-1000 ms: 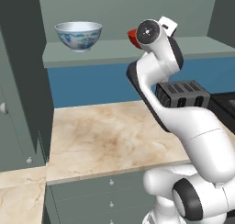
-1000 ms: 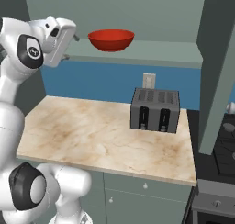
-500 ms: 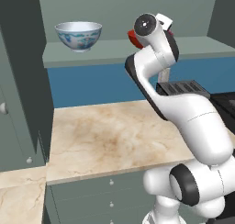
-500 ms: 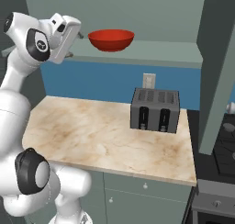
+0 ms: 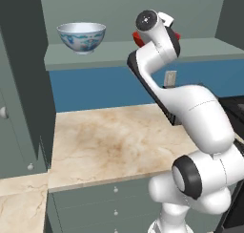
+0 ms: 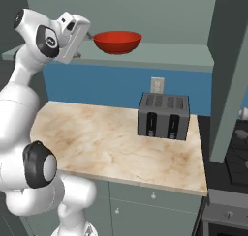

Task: Pick up the bowls from the cabinet and place each bowl in front of a stool on the dining counter.

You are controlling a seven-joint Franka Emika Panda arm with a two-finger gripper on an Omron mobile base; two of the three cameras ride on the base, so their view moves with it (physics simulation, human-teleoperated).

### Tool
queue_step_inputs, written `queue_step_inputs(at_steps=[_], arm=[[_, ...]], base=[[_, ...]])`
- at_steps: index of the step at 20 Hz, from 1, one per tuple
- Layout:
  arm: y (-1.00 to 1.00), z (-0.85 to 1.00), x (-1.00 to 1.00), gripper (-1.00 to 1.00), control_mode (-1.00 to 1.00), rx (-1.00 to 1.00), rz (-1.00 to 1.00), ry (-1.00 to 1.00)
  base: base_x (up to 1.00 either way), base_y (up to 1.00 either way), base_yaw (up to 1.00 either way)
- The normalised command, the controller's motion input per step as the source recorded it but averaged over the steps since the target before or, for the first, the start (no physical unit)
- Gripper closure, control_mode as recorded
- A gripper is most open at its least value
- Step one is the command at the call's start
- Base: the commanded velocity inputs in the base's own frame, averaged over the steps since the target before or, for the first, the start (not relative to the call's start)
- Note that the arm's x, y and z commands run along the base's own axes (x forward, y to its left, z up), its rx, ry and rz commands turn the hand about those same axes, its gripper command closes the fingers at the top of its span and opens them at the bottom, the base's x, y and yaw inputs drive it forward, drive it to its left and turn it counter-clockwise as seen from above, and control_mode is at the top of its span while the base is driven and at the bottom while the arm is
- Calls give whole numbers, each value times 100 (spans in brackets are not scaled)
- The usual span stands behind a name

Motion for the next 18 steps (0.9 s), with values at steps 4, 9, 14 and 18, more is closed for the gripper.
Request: queue_step_inputs(at_steps=[4,9,14,18], arm=[[0,0,36,-100,-100,-1,1,8],[-5,0,29,-100,-100,-1,2,7],[-16,-2,20,-100,-100,0,6,2],[-12,-11,20,-100,-100,0,4,3]], base=[[0,0,0],[0,0,0],[0,0,0],[0,0,0]])
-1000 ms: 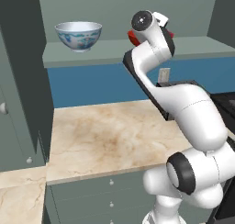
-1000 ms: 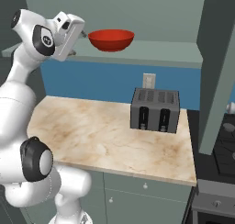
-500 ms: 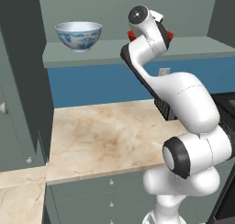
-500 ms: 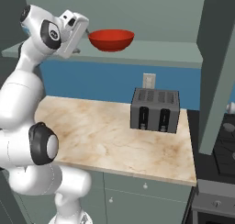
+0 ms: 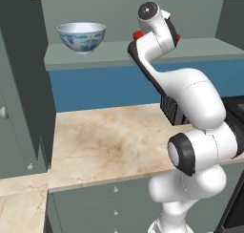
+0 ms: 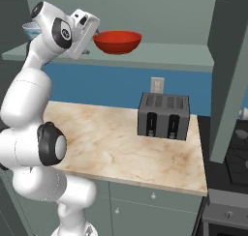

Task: Pick up the bowls from the cabinet and place each bowl in front of a stool on the dining counter.

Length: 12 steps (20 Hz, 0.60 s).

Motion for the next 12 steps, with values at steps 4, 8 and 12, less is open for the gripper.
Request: queue_step_inputs(at_steps=[4,8,12], arm=[[-3,-17,20,-100,-100,0,4,3],[0,-10,16,-100,-100,0,5,1],[0,-2,16,-100,-100,0,5,0]], base=[[0,0,0],[0,0,0],[0,0,0]])
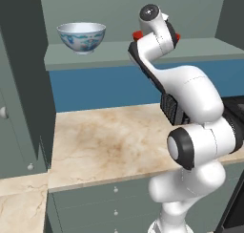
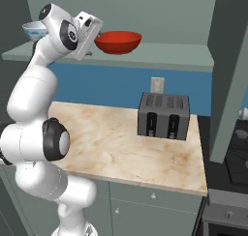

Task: Pick up the bowls from the cabinet and place each bowl in front of a stool on the dining counter.

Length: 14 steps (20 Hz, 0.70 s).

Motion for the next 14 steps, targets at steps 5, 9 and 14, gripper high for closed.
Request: queue_step_inputs(at_steps=[5,9,14], arm=[[0,0,22,-100,-100,0,4,0],[0,0,29,-100,-100,0,3,1],[0,0,29,-100,-100,0,2,2]], base=[[0,0,0],[0,0,0],[0,0,0]])
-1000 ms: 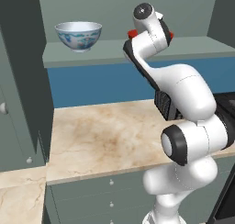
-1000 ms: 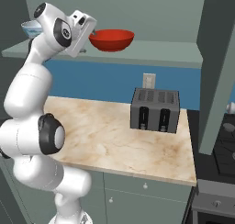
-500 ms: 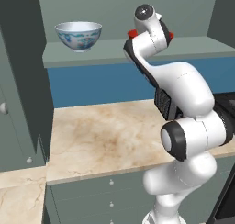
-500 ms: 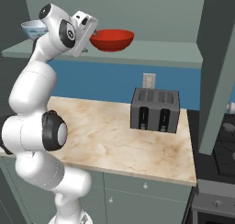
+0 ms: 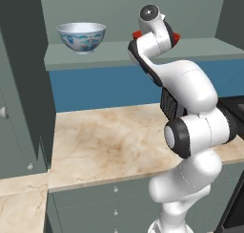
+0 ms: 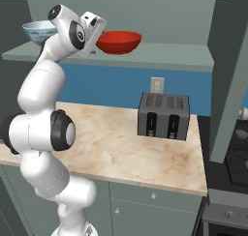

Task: Pick up the bowls from the cabinet and place each bowl in front of a stool on the dining counter.

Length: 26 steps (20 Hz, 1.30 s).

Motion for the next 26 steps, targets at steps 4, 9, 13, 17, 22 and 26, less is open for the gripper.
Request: queue_step_inputs(at_steps=[4,9,13,17,22,26], arm=[[0,-1,26,-100,-100,0,0,4],[0,-3,22,-100,-100,0,0,5],[0,-2,24,-100,-100,0,0,4],[0,0,4,-100,-100,0,0,0],[0,0,0,100,-100,0,0,0],[0,-7,0,100,-100,0,0,0]], base=[[0,0,0],[0,0,0],[0,0,0],[0,0,0],[0,0,0],[0,0,0]])
